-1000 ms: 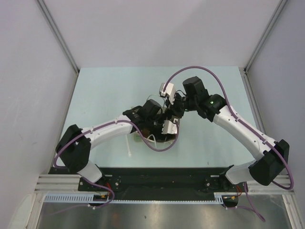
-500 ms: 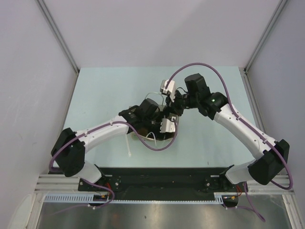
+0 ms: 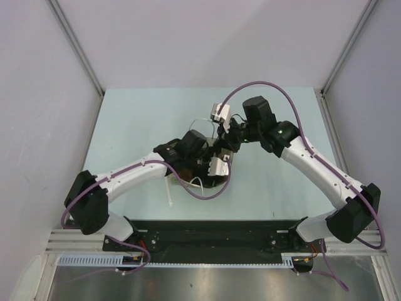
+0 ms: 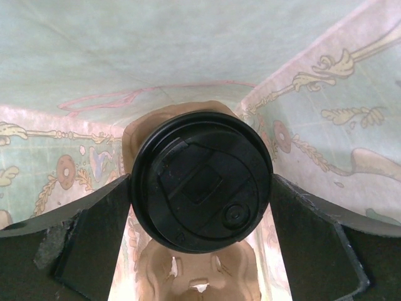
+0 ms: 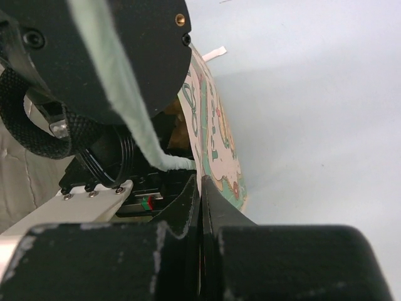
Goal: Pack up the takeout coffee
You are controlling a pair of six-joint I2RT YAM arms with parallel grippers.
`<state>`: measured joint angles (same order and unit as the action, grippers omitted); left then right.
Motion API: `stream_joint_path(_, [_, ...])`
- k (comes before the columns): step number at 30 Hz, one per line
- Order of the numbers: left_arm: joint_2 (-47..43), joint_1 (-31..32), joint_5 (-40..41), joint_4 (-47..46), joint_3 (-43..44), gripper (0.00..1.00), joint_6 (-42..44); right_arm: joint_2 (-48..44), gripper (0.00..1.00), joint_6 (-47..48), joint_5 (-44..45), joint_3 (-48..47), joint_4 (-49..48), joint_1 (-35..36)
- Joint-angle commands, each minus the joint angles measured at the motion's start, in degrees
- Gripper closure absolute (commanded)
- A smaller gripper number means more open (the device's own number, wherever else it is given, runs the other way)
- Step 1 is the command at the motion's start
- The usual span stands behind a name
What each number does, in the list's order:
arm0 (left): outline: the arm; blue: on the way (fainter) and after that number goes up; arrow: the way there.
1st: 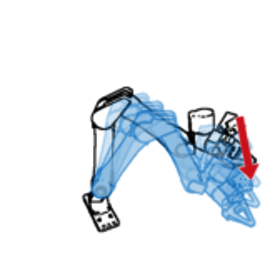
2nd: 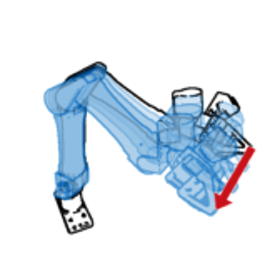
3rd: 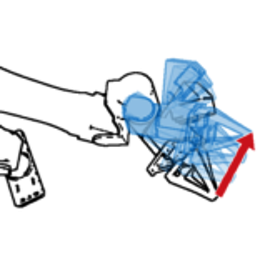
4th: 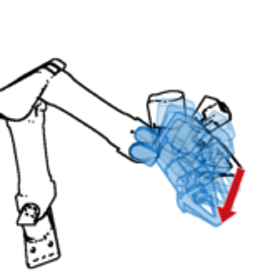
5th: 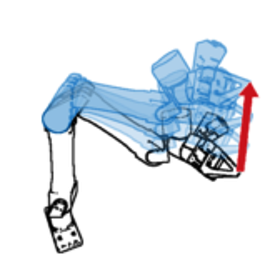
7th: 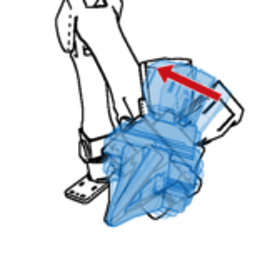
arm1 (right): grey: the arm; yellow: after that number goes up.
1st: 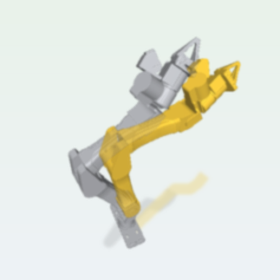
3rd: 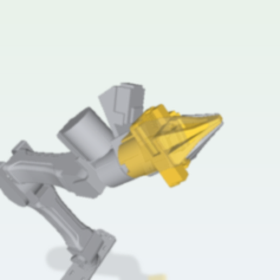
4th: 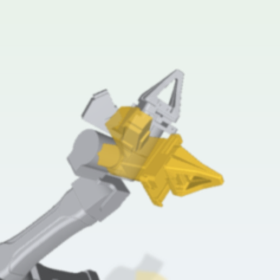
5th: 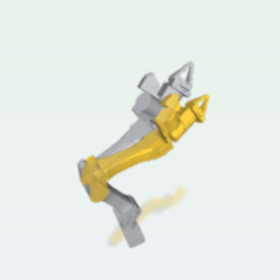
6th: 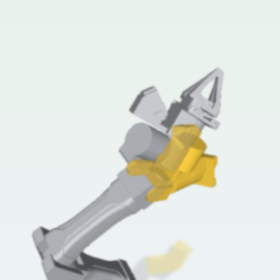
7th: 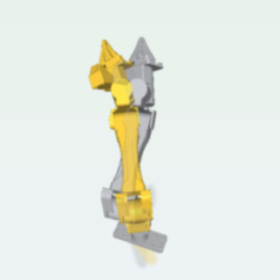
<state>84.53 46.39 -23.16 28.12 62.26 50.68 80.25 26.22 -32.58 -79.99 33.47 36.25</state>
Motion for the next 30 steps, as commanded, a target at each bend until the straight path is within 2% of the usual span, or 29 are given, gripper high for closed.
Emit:
stream_joint_path(1, [-3.0, -1.2, -2.0, 0.0, 2.3, 0.07, 2.3, 0.3, 1.0, -4.1, 4.9, -1.1, 0.9, -0.8])
stream_joint_path(12, [-2.2, -0.5, -2.1, 1.3, 2.5, 0.07, 3.3, 1.4, 1.0, -5.7, 8.0, -1.1, 2.0, -0.8])
stream_joint_path(17, [-2.8, -0.5, -2.3, 0.6, 3.0, 0.01, 2.6, 2.1, 1.0, -4.9, 7.8, -1.2, 3.3, -0.7])
stream_joint_path(21, [-4.6, -0.5, -3.1, -0.7, 3.9, 0.0, 0.5, 1.8, 1.0, -1.8, 7.7, -1.1, 4.1, -0.7])
stream_joint_path(30, [-5.5, -0.9, -7.3, 3.6, 10.4, 0.0, -1.5, 1.1, 1.0, 1.0, 7.6, -1.0, 4.6, -1.1])
